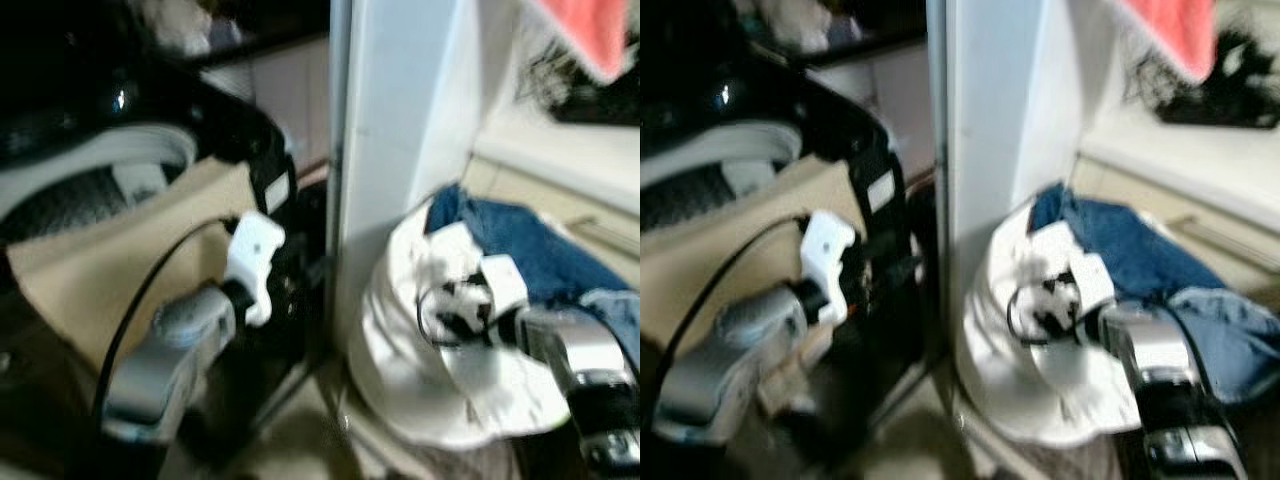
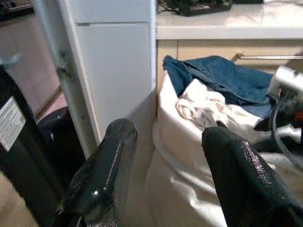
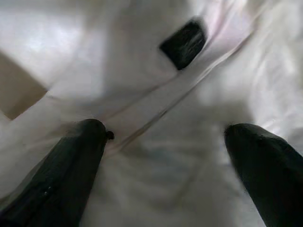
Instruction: Clothes washing
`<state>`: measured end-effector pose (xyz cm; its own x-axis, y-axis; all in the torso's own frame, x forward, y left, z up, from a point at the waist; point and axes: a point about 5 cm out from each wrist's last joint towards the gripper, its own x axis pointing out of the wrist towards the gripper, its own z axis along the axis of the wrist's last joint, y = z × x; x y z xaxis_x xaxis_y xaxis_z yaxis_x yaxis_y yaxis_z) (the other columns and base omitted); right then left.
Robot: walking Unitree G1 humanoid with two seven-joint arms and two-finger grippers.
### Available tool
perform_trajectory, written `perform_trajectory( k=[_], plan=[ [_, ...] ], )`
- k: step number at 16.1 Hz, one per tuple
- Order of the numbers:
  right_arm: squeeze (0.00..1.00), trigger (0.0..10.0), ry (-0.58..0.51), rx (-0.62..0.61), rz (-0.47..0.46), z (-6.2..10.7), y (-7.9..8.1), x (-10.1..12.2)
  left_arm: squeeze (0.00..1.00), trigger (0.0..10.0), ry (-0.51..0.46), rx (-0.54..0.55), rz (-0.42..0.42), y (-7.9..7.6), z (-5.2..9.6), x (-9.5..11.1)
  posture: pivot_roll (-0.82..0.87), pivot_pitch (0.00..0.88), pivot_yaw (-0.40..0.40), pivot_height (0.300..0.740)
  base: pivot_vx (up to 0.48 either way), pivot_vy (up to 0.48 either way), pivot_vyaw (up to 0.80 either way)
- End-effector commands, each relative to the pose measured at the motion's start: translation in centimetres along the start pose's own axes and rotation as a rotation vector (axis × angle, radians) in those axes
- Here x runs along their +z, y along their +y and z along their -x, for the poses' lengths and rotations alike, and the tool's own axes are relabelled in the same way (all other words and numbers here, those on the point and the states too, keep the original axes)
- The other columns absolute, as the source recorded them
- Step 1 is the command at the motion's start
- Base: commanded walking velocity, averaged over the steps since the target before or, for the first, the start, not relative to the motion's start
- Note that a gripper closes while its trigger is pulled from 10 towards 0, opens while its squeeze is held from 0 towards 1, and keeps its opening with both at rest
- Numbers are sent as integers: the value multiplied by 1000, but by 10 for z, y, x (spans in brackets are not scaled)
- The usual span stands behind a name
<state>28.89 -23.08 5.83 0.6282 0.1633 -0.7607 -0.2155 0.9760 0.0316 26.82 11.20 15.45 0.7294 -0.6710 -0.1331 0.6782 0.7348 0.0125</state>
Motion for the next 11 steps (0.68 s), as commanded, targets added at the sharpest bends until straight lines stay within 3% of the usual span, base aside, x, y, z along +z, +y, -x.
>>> perform_trajectory(
  k=[1,3,4,11],
  plan=[
    [0,5725,2,23,-16,-6,3,-2,0,10000,7,-1,-11,1,1,1,-82,0,8,740,0,0,0],
    [0,1569,-20,22,-92,-9,0,-2,0,10000,7,-5,-16,0,1,2,-81,0,8,740,0,0,0],
    [0,0,-22,21,-125,-10,-3,-2,0,10000,3,-3,-18,0,0,3,-80,0,7,740,0,0,0],
    [0,0,-31,9,-154,-8,-14,0,0,10000,-8,-45,-9,-3,-1,5,-86,0,9,740,0,0,0]
  ],
)
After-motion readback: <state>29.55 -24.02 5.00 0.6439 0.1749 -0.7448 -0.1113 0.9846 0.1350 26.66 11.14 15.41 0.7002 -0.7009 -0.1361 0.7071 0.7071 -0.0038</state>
